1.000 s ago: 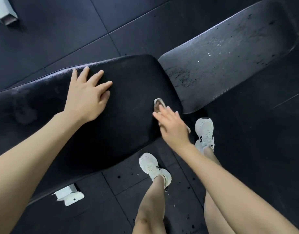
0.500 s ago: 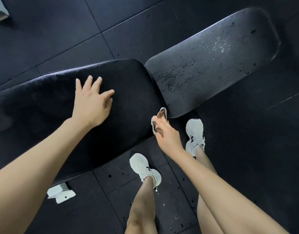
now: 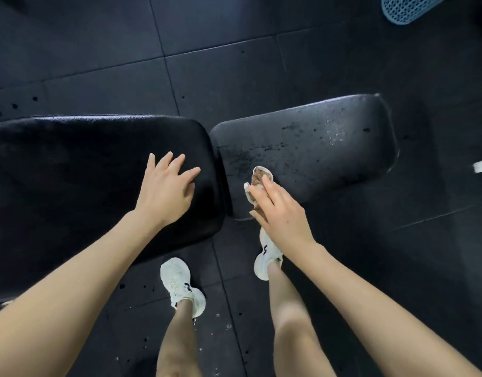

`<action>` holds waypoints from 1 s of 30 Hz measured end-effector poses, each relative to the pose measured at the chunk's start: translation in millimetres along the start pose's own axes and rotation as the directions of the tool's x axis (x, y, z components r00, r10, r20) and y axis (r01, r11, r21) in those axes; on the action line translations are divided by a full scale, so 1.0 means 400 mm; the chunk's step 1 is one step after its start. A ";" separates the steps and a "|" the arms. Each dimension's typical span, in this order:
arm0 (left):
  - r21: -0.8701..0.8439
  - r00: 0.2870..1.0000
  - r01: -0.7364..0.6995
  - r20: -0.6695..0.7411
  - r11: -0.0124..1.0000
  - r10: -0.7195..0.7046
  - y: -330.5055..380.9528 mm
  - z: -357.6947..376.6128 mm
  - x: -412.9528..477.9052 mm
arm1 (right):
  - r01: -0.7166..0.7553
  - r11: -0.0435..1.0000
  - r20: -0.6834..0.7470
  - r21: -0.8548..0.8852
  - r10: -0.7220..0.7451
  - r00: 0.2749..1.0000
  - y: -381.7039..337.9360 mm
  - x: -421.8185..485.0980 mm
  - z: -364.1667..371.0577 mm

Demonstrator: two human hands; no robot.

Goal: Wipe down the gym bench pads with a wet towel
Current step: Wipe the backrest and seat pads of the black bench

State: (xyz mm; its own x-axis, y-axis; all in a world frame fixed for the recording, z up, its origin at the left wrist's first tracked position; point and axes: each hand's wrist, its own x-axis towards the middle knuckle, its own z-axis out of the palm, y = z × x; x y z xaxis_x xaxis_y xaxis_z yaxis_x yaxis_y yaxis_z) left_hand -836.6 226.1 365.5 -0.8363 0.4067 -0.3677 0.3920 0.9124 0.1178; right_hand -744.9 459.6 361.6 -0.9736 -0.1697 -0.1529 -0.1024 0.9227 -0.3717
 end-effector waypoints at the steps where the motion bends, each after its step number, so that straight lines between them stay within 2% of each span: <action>1: -0.007 1.000 0.015 -0.007 1.000 -0.015 0.017 0.000 0.011 | 0.018 1.000 -0.001 -0.019 -0.018 1.000 0.030 0.014 -0.019; 4: -0.025 0.997 0.074 -0.020 0.997 -0.075 0.061 0.002 0.044 | 0.018 1.000 0.017 0.018 -0.018 1.000 0.106 0.068 -0.085; 6: -0.047 0.992 0.116 -0.040 0.992 -0.118 0.087 0.003 0.064 | -0.062 0.995 0.067 0.081 0.056 0.996 0.158 0.108 -0.124; 8: -0.075 0.985 0.159 -0.061 0.984 -0.164 0.114 0.007 0.079 | -0.108 0.993 0.095 -0.037 0.111 0.989 0.219 0.143 -0.141; 10: -0.088 0.978 0.192 -0.065 0.978 -0.198 0.142 0.017 0.087 | -0.037 0.955 0.139 -0.294 0.081 0.987 0.269 0.173 -0.134; 12: -0.101 0.975 0.208 -0.059 0.973 -0.214 0.165 0.034 0.087 | 0.084 0.914 0.161 -0.398 -0.021 0.987 0.286 0.190 -0.115; 14: -0.125 0.976 0.207 -0.043 0.970 -0.213 0.185 0.052 0.083 | 0.258 0.889 0.177 -0.377 -0.204 0.963 0.281 0.187 -0.088; 16: -0.143 0.979 0.201 -0.013 0.969 -0.205 0.204 0.067 0.077 | 0.377 0.861 0.280 -0.342 -0.290 0.915 0.281 0.164 -0.059; 19: -0.193 0.974 0.220 -0.010 0.956 -0.226 0.226 0.096 0.058 | 0.472 0.801 0.470 -0.368 -0.278 0.838 0.300 0.133 -0.034; 21: -0.245 0.967 0.236 -0.032 0.940 -0.251 0.234 0.111 0.037 | 0.492 0.771 0.493 -0.404 -0.270 0.827 0.311 0.133 -0.039; 24: -0.315 0.958 0.243 -0.068 0.918 -0.277 0.251 0.121 -0.015 | 0.471 0.778 0.492 -0.415 -0.244 0.836 0.309 0.132 -0.062; 27: -0.455 0.921 0.241 -0.170 0.857 -0.349 0.279 0.125 -0.064 | 0.422 0.810 0.481 -0.407 -0.202 0.853 0.300 0.124 -0.085; 30: -0.656 0.881 0.283 -0.110 0.699 -0.459 0.355 0.128 -0.075 | 0.412 0.812 0.480 -0.412 -0.191 0.856 0.298 0.123 -0.101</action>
State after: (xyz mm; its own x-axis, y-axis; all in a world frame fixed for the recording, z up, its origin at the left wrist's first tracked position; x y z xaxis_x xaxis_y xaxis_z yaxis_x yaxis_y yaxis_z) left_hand -736.1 341.0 346.0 -0.9593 -0.0557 -0.2769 -0.2140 0.7831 0.5839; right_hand -813.1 575.1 346.7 -0.7160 -0.4874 -0.4997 -0.5687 0.8225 0.0125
